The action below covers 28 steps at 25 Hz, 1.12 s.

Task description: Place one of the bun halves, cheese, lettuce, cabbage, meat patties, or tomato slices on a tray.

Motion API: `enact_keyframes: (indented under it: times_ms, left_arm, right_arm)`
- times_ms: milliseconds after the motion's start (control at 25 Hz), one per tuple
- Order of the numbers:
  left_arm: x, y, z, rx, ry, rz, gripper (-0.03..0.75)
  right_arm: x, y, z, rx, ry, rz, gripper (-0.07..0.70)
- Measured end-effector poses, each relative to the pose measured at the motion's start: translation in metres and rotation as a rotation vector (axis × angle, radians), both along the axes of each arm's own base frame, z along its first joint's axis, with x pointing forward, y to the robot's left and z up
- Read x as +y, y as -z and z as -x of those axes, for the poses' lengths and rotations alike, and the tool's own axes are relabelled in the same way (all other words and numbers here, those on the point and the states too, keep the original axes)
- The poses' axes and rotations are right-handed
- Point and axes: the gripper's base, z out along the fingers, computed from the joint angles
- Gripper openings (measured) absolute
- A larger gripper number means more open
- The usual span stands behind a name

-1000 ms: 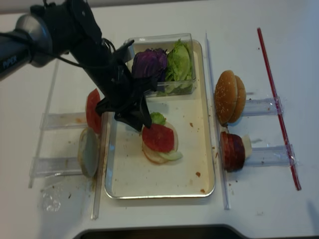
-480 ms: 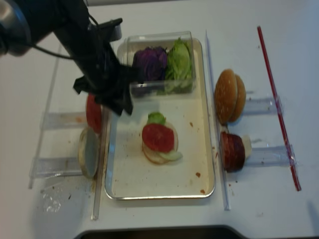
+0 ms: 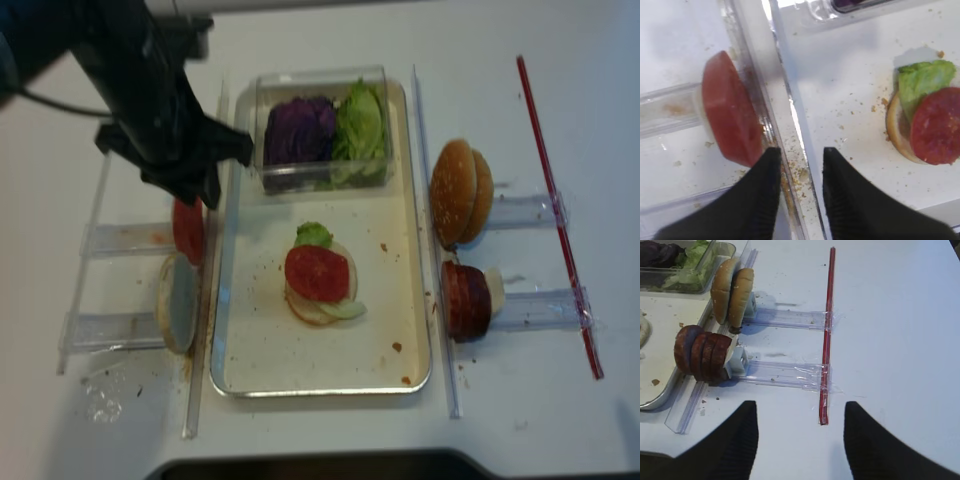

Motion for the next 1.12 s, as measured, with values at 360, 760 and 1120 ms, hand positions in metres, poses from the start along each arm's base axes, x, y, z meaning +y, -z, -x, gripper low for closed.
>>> enact_keyframes:
  times_ms: [360,760,1120]
  left_arm:
    - [0.047,-0.017,-0.002,-0.058,-0.12,-0.029,0.19]
    - [0.073,-0.035,0.009,-0.127,-0.142,-0.09,0.19]
    - [0.082,-0.029,0.072,-0.111,-0.137,-0.106,0.19]
  right_arm:
    - [0.0,0.0,0.0,0.0,0.002,-0.002,0.398]
    - [0.0,0.0,0.0,0.0,0.002,-0.002,0.398]
    - [0.0,0.0,0.0,0.0,0.002,-0.002,0.398]
